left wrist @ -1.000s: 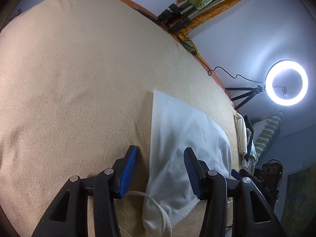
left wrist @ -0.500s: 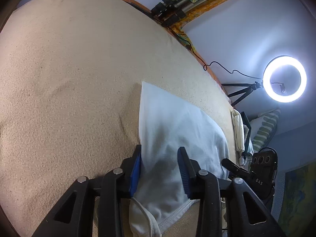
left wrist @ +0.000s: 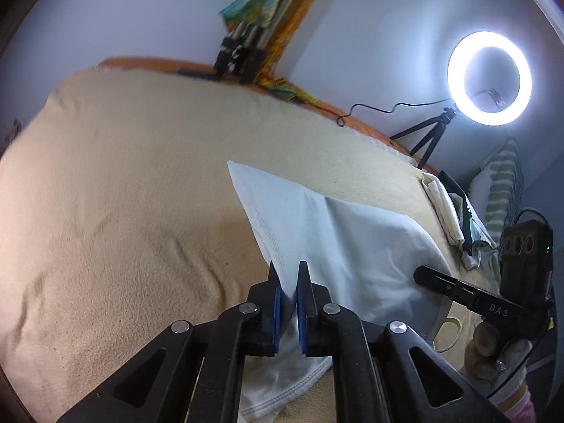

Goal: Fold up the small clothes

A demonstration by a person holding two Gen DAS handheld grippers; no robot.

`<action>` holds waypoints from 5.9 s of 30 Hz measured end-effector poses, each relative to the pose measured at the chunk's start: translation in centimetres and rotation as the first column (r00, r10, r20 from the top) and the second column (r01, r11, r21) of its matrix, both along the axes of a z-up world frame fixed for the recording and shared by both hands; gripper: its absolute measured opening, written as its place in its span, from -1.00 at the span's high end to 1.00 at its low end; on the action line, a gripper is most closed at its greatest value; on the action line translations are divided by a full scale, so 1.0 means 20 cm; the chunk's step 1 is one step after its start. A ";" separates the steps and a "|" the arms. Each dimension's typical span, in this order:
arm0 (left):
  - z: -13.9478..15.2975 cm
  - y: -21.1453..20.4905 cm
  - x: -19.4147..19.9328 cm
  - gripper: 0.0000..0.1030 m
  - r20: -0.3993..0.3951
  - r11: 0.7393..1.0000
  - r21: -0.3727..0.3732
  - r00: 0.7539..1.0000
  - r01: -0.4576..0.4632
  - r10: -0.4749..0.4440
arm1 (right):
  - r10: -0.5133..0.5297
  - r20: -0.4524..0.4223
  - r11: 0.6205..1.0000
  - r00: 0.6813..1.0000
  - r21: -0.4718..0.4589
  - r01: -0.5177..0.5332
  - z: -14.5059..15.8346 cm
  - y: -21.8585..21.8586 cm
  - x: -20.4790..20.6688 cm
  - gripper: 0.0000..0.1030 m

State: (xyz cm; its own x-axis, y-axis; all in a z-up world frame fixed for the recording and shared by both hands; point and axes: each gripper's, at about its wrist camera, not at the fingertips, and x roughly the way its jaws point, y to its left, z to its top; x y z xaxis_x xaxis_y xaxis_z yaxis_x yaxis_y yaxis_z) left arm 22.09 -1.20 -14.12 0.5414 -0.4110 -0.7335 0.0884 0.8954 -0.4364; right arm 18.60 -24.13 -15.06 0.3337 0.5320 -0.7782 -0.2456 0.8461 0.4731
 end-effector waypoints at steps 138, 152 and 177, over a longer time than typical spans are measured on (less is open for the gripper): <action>0.86 -0.92 -0.91 -0.99 0.501 0.927 0.315 0.793 0.206 -0.346 | -0.353 0.570 0.681 0.742 -0.388 0.621 1.12 -0.55 -1.05 -0.91; 0.65 -0.84 -0.85 -0.99 0.412 0.918 0.342 0.845 0.203 -0.341 | -0.415 0.575 0.649 0.705 -0.355 0.673 0.88 -0.50 -1.08 -1.00; 0.57 -0.84 -0.86 -0.99 0.377 0.899 0.405 0.866 0.164 -0.328 | -0.443 0.568 0.653 0.694 -0.326 0.684 0.84 -0.51 -1.07 -1.00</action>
State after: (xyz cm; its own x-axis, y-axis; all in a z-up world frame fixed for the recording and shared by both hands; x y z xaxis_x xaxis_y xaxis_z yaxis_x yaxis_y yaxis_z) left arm 4.86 -17.90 -2.63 0.7474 -0.3352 -0.5736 0.4296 0.9024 0.0324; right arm -2.85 -34.37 1.66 0.7712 -0.2791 -0.5721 0.3015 0.9517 -0.0578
